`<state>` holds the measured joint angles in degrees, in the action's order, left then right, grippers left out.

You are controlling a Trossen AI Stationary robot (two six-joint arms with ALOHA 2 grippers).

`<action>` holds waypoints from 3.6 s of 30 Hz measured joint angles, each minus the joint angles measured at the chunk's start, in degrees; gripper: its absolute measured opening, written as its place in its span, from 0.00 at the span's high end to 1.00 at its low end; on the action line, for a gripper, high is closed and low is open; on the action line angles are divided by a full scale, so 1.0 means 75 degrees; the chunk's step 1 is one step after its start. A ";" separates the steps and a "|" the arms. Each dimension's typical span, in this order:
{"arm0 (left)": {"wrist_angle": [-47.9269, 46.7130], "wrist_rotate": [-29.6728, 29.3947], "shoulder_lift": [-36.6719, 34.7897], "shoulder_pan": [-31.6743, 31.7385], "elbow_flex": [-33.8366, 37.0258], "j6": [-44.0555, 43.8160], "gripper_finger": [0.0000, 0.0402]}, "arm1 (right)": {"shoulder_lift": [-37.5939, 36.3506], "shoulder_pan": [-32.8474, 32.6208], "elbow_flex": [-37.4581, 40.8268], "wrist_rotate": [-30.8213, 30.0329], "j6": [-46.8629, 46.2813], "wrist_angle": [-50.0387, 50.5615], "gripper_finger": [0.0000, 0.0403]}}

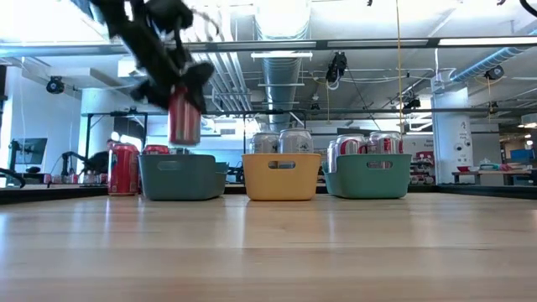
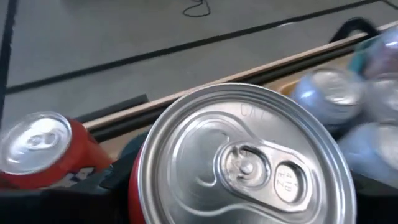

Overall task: Sort soda cans
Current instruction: Put the orange soda can into the blue bin

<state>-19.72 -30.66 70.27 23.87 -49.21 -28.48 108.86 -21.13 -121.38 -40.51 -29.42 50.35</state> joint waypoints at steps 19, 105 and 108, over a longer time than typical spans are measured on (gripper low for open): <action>0.2405 -0.0652 0.2335 0.0892 0.0766 -0.0355 0.29 | 0.0000 -0.0103 0.0006 -0.0012 -0.0544 0.0000 0.07; -0.8124 0.3897 -0.0947 -0.7823 -0.1576 -0.5675 0.03 | -0.0041 -0.0597 0.0044 0.0413 0.0651 0.0052 0.06; -0.8307 0.4423 -0.0819 -0.7733 -0.1420 -0.5792 0.03 | -0.0044 -0.0597 0.0143 0.0417 0.0611 0.0055 0.06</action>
<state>-82.02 2.51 64.13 -34.12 -59.86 -71.92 108.53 -25.61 -120.31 -37.39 -24.84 50.76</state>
